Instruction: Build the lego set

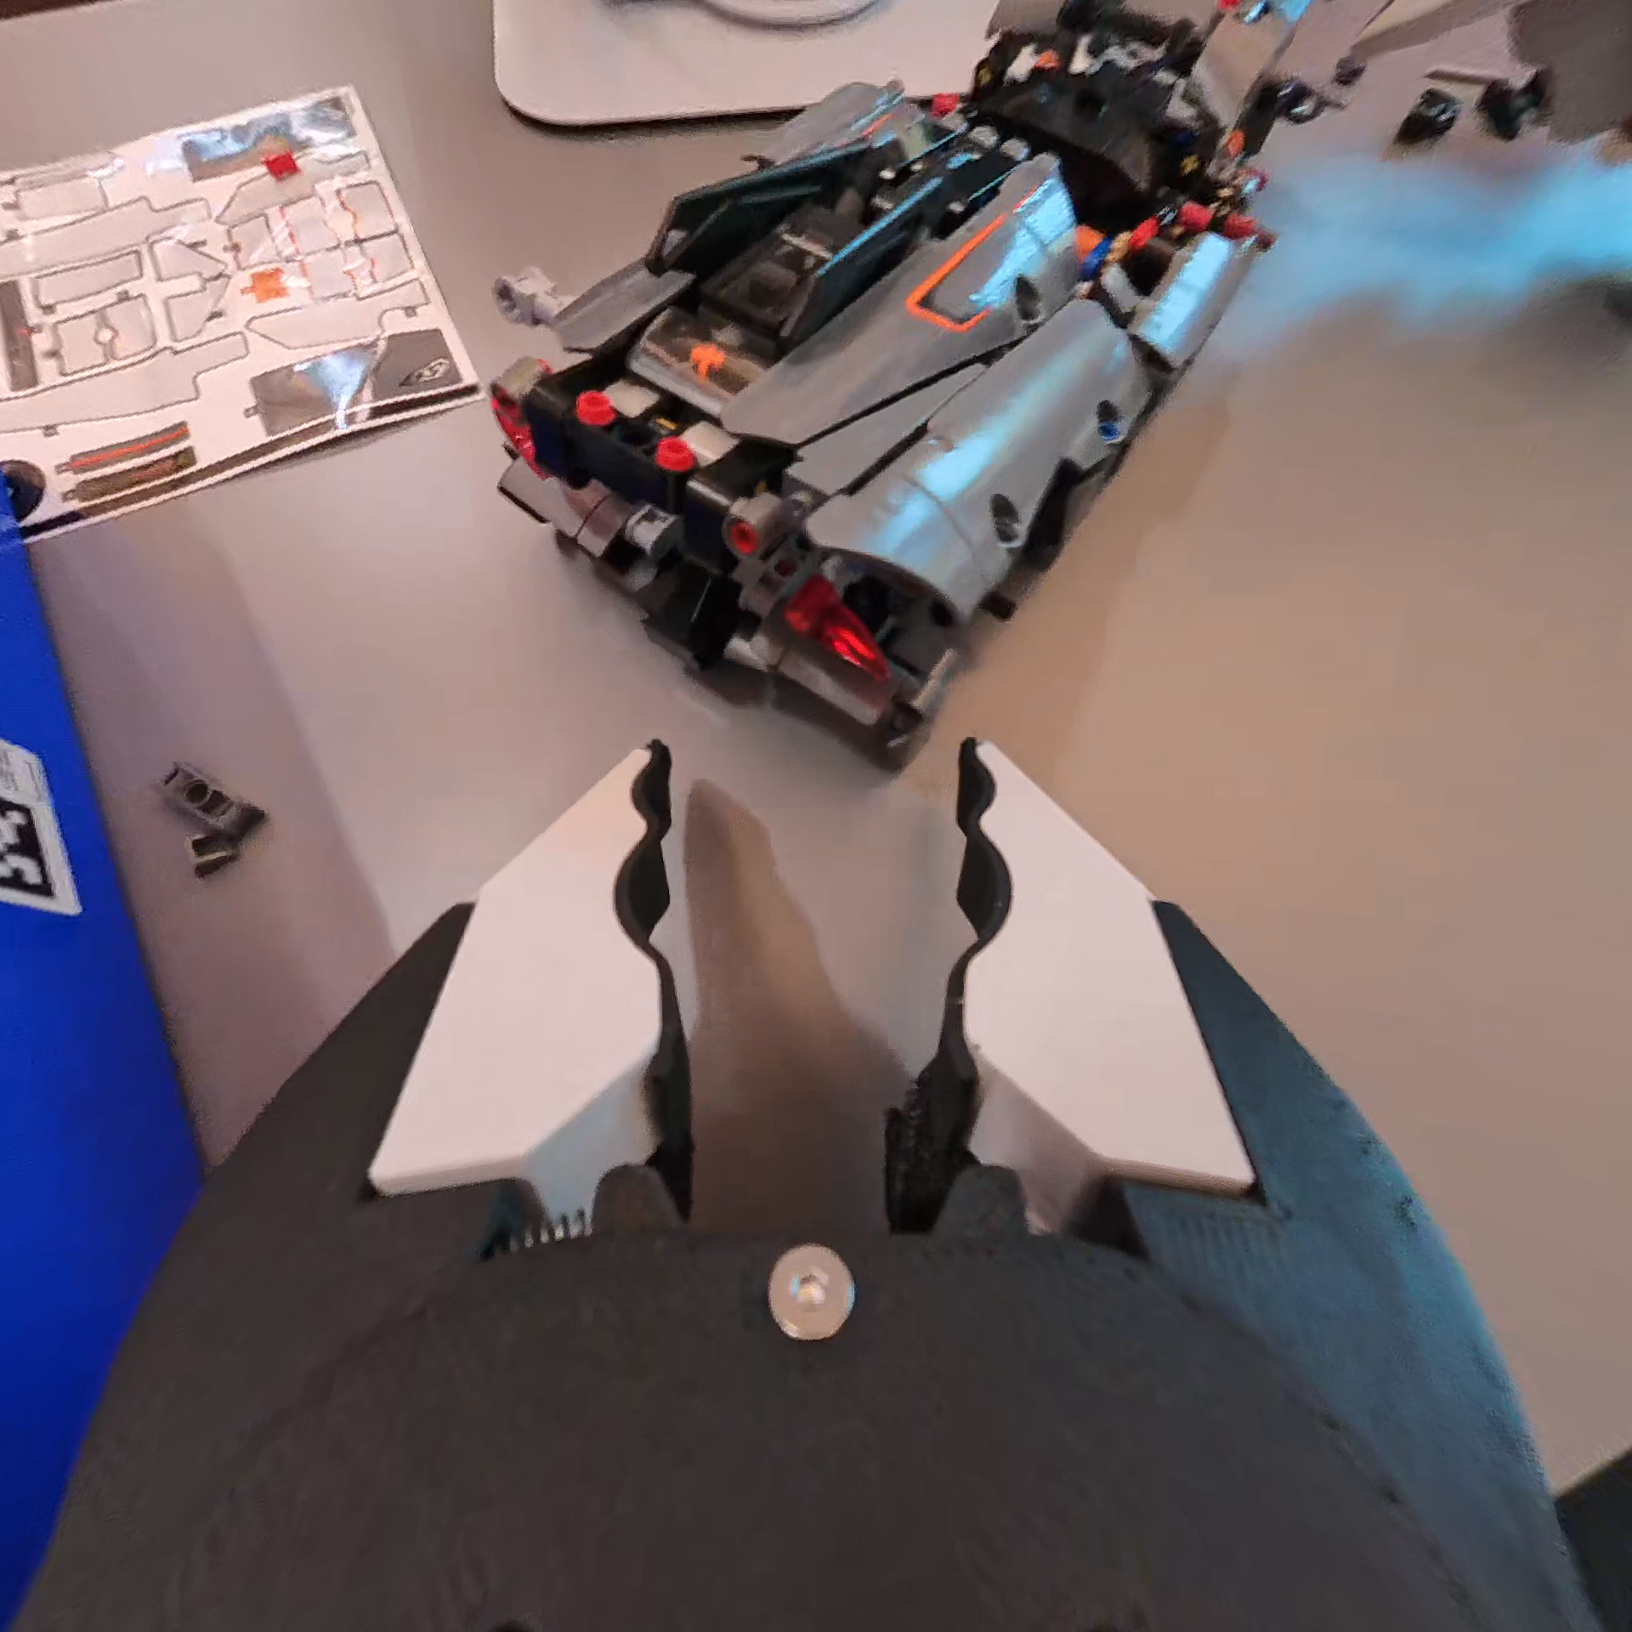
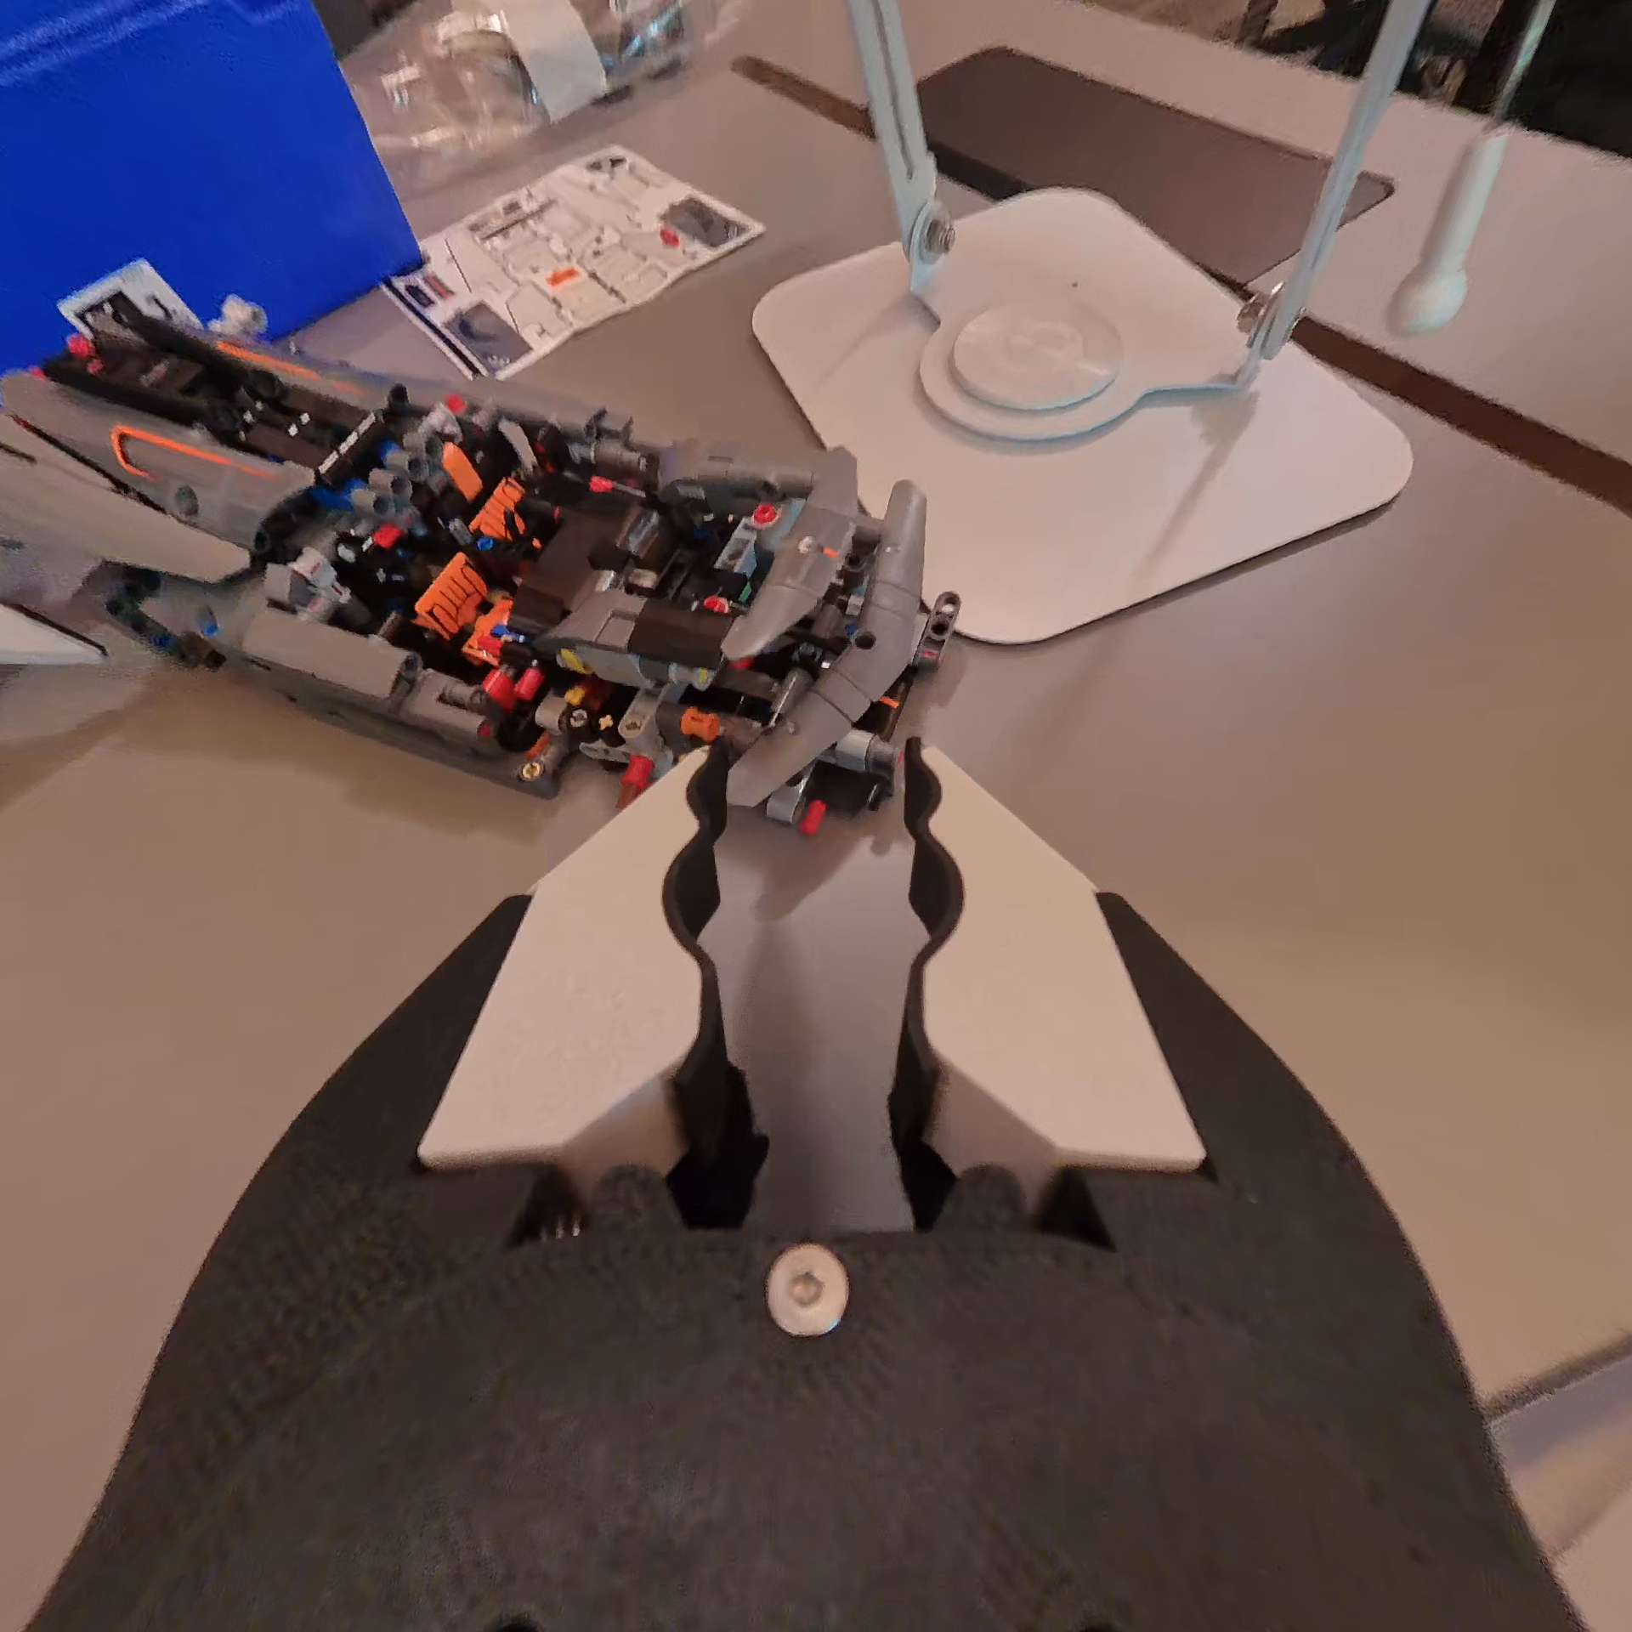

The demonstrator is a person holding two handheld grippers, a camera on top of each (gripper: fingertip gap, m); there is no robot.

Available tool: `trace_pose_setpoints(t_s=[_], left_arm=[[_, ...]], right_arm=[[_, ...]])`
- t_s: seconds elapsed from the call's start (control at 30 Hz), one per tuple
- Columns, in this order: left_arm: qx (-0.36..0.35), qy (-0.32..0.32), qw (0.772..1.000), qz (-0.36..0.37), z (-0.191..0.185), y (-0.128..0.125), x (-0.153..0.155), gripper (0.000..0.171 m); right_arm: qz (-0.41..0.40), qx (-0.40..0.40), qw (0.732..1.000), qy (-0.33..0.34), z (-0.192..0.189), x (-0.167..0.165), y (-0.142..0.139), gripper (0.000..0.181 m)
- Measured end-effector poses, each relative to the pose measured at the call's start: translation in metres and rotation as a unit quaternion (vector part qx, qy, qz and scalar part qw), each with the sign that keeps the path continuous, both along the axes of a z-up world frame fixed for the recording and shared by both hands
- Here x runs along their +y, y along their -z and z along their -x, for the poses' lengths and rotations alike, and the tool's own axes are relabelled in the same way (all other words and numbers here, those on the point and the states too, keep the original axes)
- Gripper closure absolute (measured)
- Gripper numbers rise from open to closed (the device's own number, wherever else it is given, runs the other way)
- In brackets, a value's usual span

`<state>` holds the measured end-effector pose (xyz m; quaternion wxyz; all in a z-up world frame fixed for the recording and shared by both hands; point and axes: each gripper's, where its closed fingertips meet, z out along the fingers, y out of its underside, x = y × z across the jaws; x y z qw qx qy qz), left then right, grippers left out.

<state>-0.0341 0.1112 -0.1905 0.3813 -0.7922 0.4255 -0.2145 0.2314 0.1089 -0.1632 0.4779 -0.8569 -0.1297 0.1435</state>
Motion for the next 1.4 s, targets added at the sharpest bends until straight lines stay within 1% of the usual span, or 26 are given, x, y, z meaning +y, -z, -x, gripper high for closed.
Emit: trace_pose_setpoints(t_s=[0.07,0.13,0.2,0.27,0.33,0.4,0.43,0.47,0.5,0.6,0.67,0.73,0.8,0.87,0.9,0.93,0.97,1.0,1.03,1.07,1.17,1.3,1.4], left_arm=[[0.002,0.005,1.000,0.003,-0.002,0.001,-0.005,0.106],[0.012,0.007,1.000,0.002,-0.005,0.004,-0.007,0.105],[0.017,0.009,1.000,0.008,-0.009,0.006,-0.008,0.106],[0.007,0.013,1.000,0.015,-0.015,0.005,-0.008,0.108],[0.008,0.010,1.000,0.024,-0.016,0.006,-0.007,0.113],[0.003,0.009,0.999,0.033,-0.017,0.006,-0.005,0.118],[-0.002,0.009,0.999,0.035,-0.017,0.006,-0.004,0.121],[-0.005,0.007,0.999,0.036,-0.017,0.005,-0.003,0.124],[-0.008,0.006,0.999,0.037,-0.017,0.005,-0.001,0.127],[-0.006,0.007,0.999,0.040,-0.018,0.005,0.003,0.126],[-0.006,0.006,0.999,0.035,-0.017,0.004,0.004,0.134],[-0.005,-0.004,1.000,0.027,-0.014,0.003,0.010,0.137],[-0.007,-0.025,0.999,0.025,-0.008,0.002,0.020,0.137],[-0.007,-0.046,0.999,0.020,-0.001,0.002,0.032,0.136],[-0.012,-0.052,0.998,0.022,0.002,0.001,0.036,0.132],[-0.023,-0.051,0.998,0.030,0.003,0.000,0.038,0.132],[-0.042,-0.049,0.997,0.039,0.004,-0.003,0.038,0.131],[-0.064,-0.052,0.996,0.042,0.005,-0.008,0.038,0.130],[-0.082,-0.057,0.994,0.040,0.008,-0.013,0.039,0.128],[-0.096,-0.056,0.993,0.036,0.010,-0.017,0.037,0.126],[-0.118,-0.048,0.992,0.012,0.013,-0.027,0.026,0.124],[-0.077,-0.035,0.996,-0.012,0.009,-0.021,0.017,0.119],[-0.053,-0.034,0.998,-0.015,0.007,-0.016,0.017,0.115]], right_arm=[[0.022,0.004,1.000,-0.013,0.007,-0.002,0.006,0.142],[0.041,0.004,0.999,-0.029,0.015,-0.003,0.012,0.132],[0.050,-0.018,0.998,-0.034,0.018,-0.002,0.018,0.125],[0.046,-0.045,0.997,-0.035,0.018,0.001,0.021,0.126],[0.040,-0.064,0.997,-0.025,0.015,0.004,0.022,0.134],[0.036,-0.065,0.997,-0.019,0.014,0.007,0.024,0.138],[0.034,-0.070,0.997,-0.020,0.014,0.007,0.024,0.144],[0.035,-0.076,0.996,-0.031,0.015,0.005,0.025,0.155],[0.038,-0.073,0.996,-0.041,0.019,0.004,0.026,0.162],[0.045,-0.095,0.993,-0.044,0.020,0.002,0.030,0.166],[0.043,-0.108,0.992,-0.048,0.021,0.001,0.030,0.167],[0.042,-0.118,0.990,-0.059,0.025,-0.001,0.030,0.167],[0.042,-0.115,0.989,-0.083,0.034,-0.005,0.030,0.168],[0.043,-0.106,0.985,-0.128,0.045,-0.012,0.030,0.181],[0.048,-0.089,0.982,-0.157,0.054,-0.019,0.031,0.181],[0.064,-0.074,0.981,-0.170,0.056,-0.024,0.033,0.181],[0.076,-0.071,0.981,-0.162,0.050,-0.026,0.035,0.181],[0.071,-0.074,0.984,-0.146,0.042,-0.023,0.034,0.181],[0.059,-0.073,0.987,-0.132,0.035,-0.020,0.030,0.179],[0.053,-0.064,0.989,-0.122,0.031,-0.018,0.026,0.172],[0.053,-0.034,0.992,-0.107,0.029,-0.014,0.021,0.134],[0.045,-0.045,0.991,-0.117,0.045,-0.010,0.020,0.118],[0.044,-0.052,0.992,-0.104,0.055,-0.006,0.021,0.115]])
